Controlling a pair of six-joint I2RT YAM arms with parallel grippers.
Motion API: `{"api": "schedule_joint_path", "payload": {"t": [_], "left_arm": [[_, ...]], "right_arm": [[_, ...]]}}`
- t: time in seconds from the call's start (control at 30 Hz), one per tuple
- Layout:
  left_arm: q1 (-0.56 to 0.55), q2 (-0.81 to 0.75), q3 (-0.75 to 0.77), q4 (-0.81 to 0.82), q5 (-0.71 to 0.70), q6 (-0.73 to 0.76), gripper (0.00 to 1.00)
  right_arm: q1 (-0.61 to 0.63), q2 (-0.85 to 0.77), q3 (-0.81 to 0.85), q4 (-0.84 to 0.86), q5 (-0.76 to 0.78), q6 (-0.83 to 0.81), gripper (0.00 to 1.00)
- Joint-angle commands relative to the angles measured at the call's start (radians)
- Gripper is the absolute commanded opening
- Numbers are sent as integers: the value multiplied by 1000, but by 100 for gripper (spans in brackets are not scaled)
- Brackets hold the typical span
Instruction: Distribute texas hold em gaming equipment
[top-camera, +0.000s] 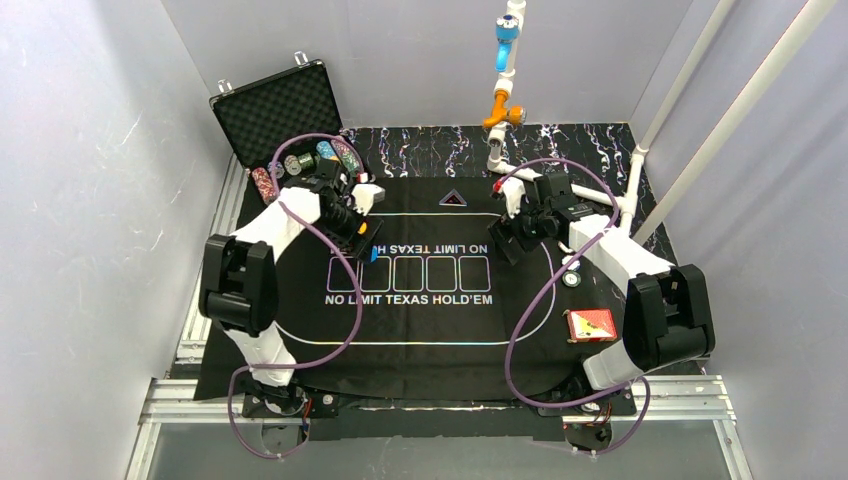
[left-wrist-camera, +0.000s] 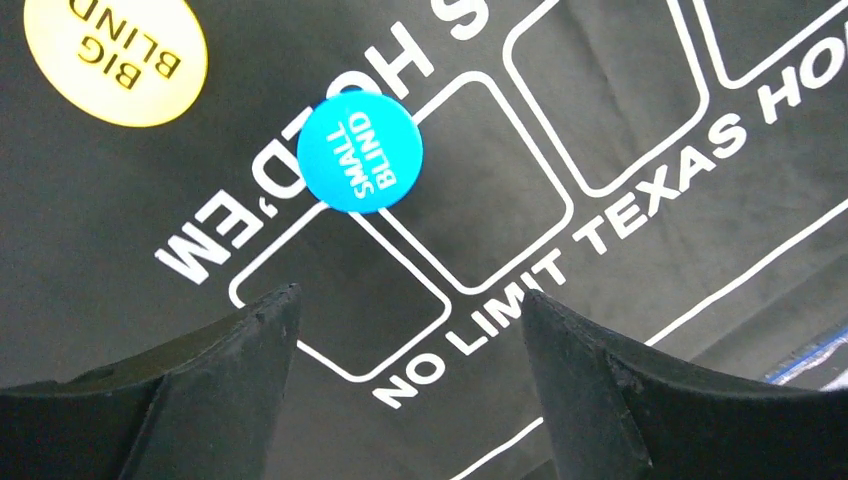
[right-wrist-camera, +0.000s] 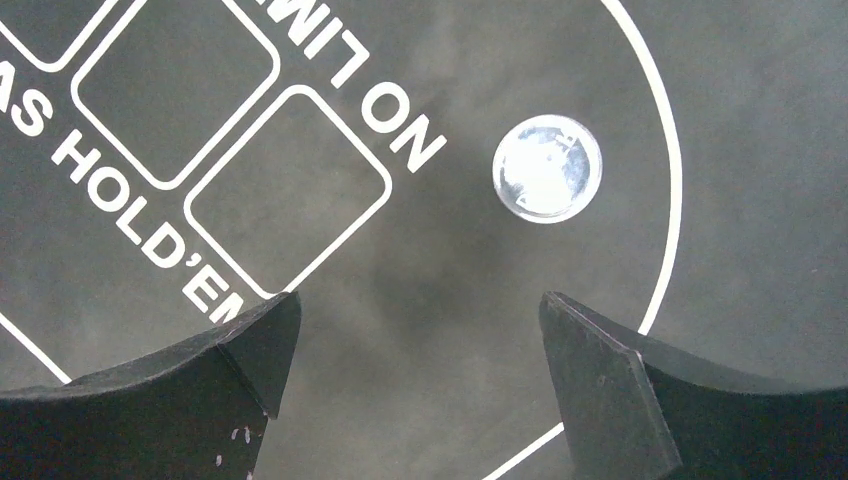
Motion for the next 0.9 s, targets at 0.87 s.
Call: {"api": "schedule_joint_path", "payload": {"t": [0.87], "left_arm": [[-116,217,65,126,-169,12,66]], "right_arm": [[-1,13,2,84,61,25,98]]}}
